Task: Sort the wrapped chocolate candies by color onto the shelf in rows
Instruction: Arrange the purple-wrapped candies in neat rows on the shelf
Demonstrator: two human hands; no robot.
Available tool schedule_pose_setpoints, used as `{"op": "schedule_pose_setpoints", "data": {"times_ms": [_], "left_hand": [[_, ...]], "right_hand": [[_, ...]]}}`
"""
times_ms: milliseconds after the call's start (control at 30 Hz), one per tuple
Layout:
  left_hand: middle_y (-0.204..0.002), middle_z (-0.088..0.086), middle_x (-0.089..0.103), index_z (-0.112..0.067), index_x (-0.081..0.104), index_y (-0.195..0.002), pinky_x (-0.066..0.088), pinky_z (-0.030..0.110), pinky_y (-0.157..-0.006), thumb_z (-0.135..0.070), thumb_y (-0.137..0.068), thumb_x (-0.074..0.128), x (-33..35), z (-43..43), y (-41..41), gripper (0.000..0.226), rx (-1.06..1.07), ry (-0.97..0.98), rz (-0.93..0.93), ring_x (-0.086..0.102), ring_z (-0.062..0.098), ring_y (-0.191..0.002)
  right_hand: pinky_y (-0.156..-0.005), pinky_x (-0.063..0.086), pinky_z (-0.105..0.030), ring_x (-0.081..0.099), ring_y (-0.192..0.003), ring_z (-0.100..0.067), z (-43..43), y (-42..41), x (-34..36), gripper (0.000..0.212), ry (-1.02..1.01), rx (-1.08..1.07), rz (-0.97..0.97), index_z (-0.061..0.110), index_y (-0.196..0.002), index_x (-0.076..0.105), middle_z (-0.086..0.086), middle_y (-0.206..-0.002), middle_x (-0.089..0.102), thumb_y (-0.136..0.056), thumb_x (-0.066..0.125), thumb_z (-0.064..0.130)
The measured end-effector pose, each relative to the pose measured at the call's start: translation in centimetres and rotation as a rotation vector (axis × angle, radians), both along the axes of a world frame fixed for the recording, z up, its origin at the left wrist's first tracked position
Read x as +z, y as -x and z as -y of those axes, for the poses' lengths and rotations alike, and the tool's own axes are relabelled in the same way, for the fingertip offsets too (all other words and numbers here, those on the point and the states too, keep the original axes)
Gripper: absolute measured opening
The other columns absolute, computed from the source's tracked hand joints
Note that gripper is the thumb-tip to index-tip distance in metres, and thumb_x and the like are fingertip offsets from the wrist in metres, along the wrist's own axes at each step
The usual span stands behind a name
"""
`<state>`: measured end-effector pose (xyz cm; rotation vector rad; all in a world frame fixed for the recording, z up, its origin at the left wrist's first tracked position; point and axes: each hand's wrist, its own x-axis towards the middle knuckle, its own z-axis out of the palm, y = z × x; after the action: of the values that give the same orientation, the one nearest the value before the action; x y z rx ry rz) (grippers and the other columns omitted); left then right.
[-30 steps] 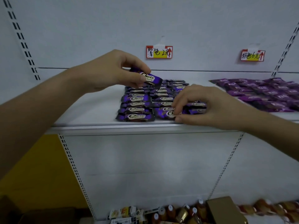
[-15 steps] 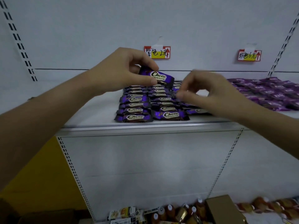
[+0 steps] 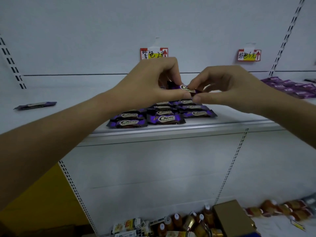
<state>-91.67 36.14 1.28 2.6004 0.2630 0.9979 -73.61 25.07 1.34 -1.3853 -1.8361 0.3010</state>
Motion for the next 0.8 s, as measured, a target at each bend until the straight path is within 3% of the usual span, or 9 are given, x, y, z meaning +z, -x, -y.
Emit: {"op": "schedule_pose_setpoints", "data": {"times_ms": [100,233,333,433,600,700,800], "left_hand": [[-0.092,-0.008,0.07,-0.017,0.062,-0.088,0.053,0.038,-0.079,-0.042,-0.07,0.077,0.2,0.1,-0.8,0.034,-0.042,0.022,-0.117,0.066,0.008,-0.083],[-0.11,-0.015,0.066,-0.027,0.061,-0.103,0.047,0.03,-0.094,-0.05,-0.076,0.07,-0.1,-0.5,-0.6,0.037,-0.143,0.019,-0.343,0.061,0.001,-0.103],[-0.115,-0.016,0.066,-0.03,0.067,-0.106,0.043,0.025,-0.097,-0.051,-0.083,0.057,-0.8,-0.7,-0.4,0.033,-0.158,-0.101,-0.418,0.057,-0.001,-0.11],[-0.113,-0.016,0.067,-0.026,0.07,-0.111,0.044,0.025,-0.095,-0.046,-0.087,0.051,-1.2,-0.6,-0.5,0.037,-0.181,-0.164,-0.449,0.058,-0.001,-0.108],[-0.115,-0.014,0.067,-0.024,0.07,-0.113,0.041,0.025,-0.096,-0.044,-0.085,0.047,-1.3,-0.6,-0.6,0.041,-0.152,-0.223,-0.471,0.057,0.0,-0.108],[-0.115,-0.013,0.066,-0.024,0.069,-0.114,0.04,0.024,-0.096,-0.045,-0.084,0.047,-1.3,-0.6,-0.6,0.043,-0.145,-0.209,-0.481,0.056,0.001,-0.109],[-0.116,-0.014,0.065,-0.026,0.068,-0.114,0.04,0.024,-0.096,-0.046,-0.083,0.048,-1.4,-0.5,-0.6,0.042,-0.139,-0.195,-0.482,0.055,0.0,-0.11]], "right_hand": [[-0.087,0.052,-0.035,0.066,-0.087,-0.016,1.0,-1.1,-0.1,0.031,-0.004,-0.045,0.122,0.021,-0.091,0.07,0.004,-0.089,0.071,-0.066,0.07,0.041],[-0.084,0.049,-0.017,0.066,-0.088,-0.012,3.2,-2.7,-0.8,0.024,0.053,-0.034,0.167,0.024,-0.089,0.073,0.003,-0.089,0.072,-0.071,0.069,0.04],[-0.086,0.048,-0.022,0.064,-0.092,-0.012,3.9,-3.3,-1.9,0.023,0.043,-0.032,0.269,0.03,-0.091,0.072,0.007,-0.093,0.071,-0.076,0.067,0.047],[-0.083,0.047,-0.031,0.063,-0.092,-0.011,3.4,-3.1,-3.0,0.028,-0.019,-0.028,0.386,0.025,-0.092,0.072,0.009,-0.096,0.068,-0.076,0.062,0.046],[-0.08,0.045,-0.02,0.061,-0.09,-0.006,2.7,-3.2,-3.1,0.029,-0.048,-0.039,0.408,0.024,-0.094,0.073,0.01,-0.093,0.065,-0.078,0.061,0.046],[-0.081,0.045,-0.02,0.06,-0.09,-0.005,2.4,-3.5,-3.3,0.02,-0.071,-0.045,0.426,0.024,-0.095,0.073,0.007,-0.093,0.066,-0.082,0.063,0.035],[-0.082,0.045,-0.022,0.061,-0.092,-0.007,2.3,-3.7,-3.4,0.023,-0.057,-0.032,0.408,0.026,-0.096,0.072,0.008,-0.095,0.066,-0.082,0.062,0.041]]}}
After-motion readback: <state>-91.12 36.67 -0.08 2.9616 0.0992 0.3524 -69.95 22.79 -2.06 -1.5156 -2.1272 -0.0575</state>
